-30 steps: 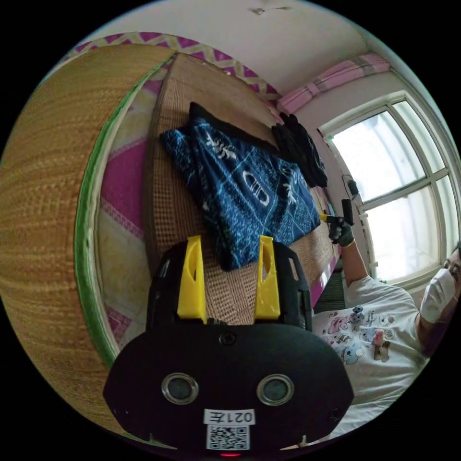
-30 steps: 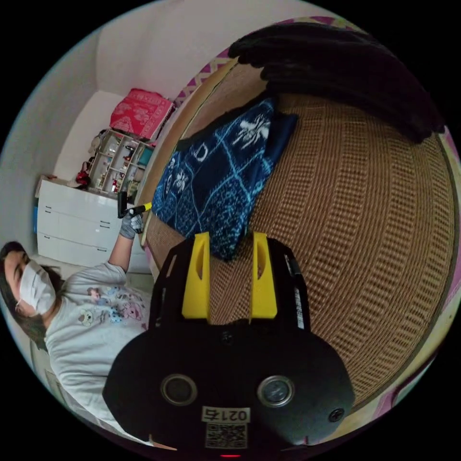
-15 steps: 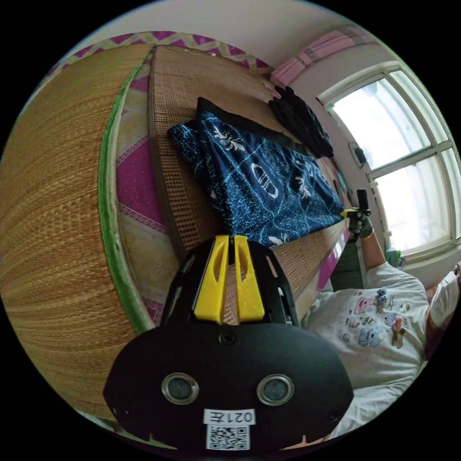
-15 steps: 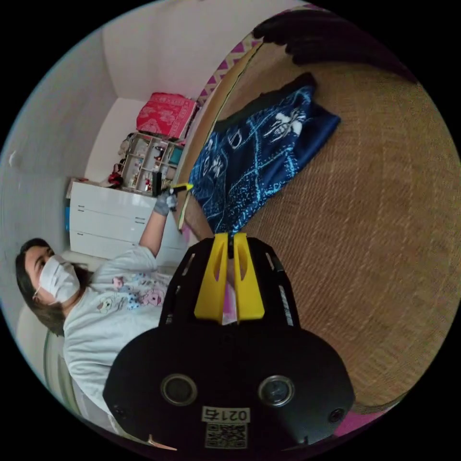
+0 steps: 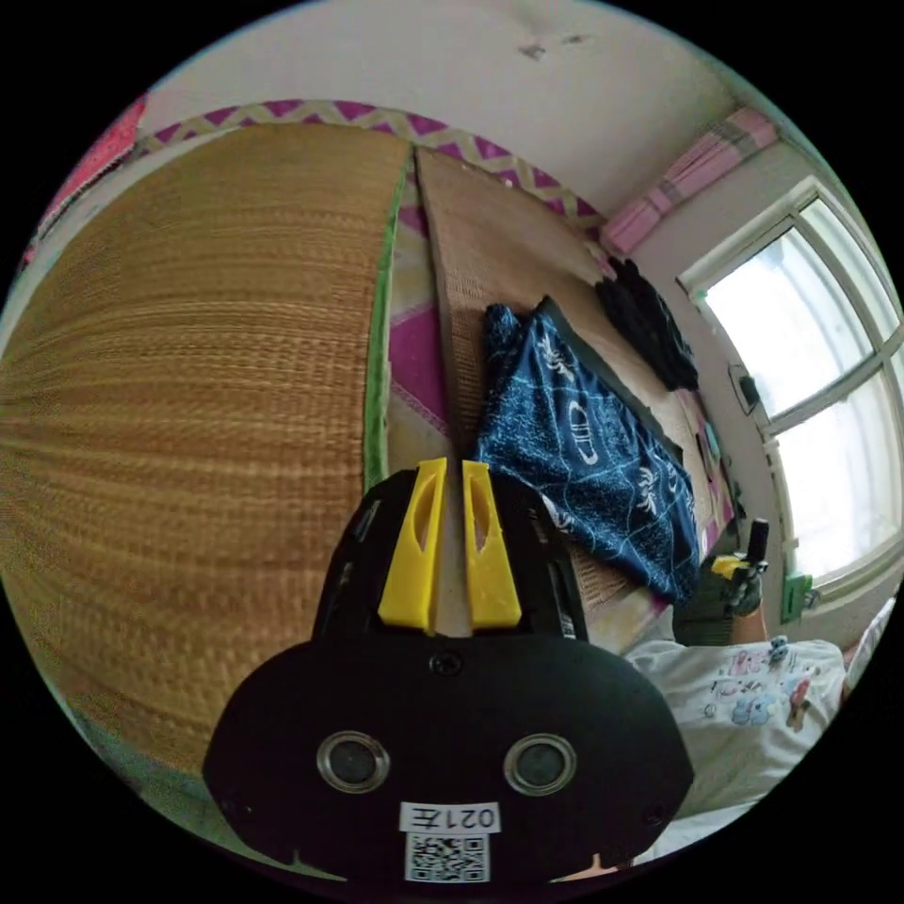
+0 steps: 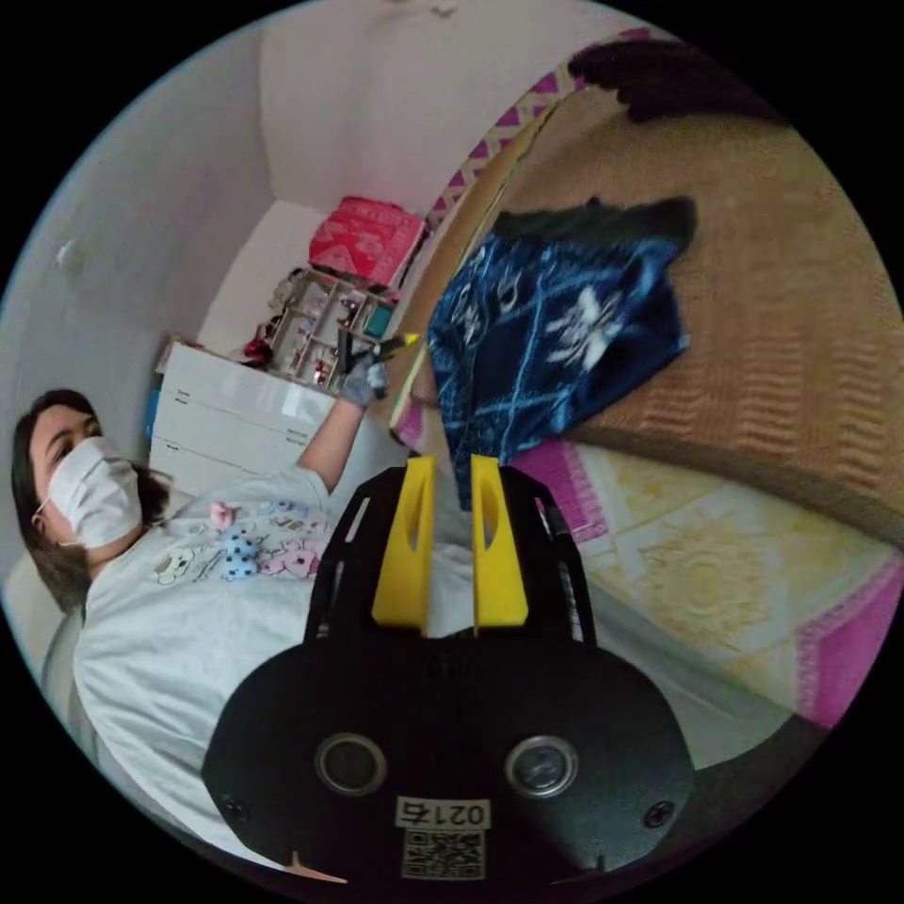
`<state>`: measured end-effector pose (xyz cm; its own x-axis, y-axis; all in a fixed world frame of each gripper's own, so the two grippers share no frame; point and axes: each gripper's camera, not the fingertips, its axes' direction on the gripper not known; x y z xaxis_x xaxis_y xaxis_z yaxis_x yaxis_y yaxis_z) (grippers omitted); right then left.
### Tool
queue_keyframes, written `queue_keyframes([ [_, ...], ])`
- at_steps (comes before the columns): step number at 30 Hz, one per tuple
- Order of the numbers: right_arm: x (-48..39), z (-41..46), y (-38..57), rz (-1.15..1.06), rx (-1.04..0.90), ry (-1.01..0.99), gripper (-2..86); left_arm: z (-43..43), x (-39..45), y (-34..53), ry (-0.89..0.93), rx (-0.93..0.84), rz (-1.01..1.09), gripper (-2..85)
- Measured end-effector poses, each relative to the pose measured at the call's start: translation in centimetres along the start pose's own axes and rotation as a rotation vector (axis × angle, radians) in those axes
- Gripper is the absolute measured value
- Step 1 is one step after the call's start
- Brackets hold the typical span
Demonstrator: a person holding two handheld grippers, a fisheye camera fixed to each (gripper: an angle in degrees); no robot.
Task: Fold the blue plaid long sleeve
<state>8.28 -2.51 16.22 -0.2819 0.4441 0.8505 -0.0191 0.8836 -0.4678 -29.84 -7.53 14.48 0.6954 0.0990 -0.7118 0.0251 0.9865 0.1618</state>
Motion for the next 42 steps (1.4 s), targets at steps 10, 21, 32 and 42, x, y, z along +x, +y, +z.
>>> queue_keyframes([
  [10,10.5,-1.8,-11.6,0.076,-0.036,0.217,10.5,5.3,14.6,16.4,0.468,-0.081,0.003,9.8],
  [21,14.2,0.5,-15.7,0.107,-0.144,0.027,11.4,11.7,21.3,21.5,0.737,-0.204,-0.129,12.6],
  [32,15.6,3.4,-17.5,0.133,-0.113,-0.036,7.4,11.7,21.6,23.8,0.833,-0.259,-0.143,-0.3],
  [42,14.2,2.7,-16.3,0.243,-0.034,-0.081,4.5,7.0,19.0,23.2,1.029,-0.166,-0.067,-0.9],
])
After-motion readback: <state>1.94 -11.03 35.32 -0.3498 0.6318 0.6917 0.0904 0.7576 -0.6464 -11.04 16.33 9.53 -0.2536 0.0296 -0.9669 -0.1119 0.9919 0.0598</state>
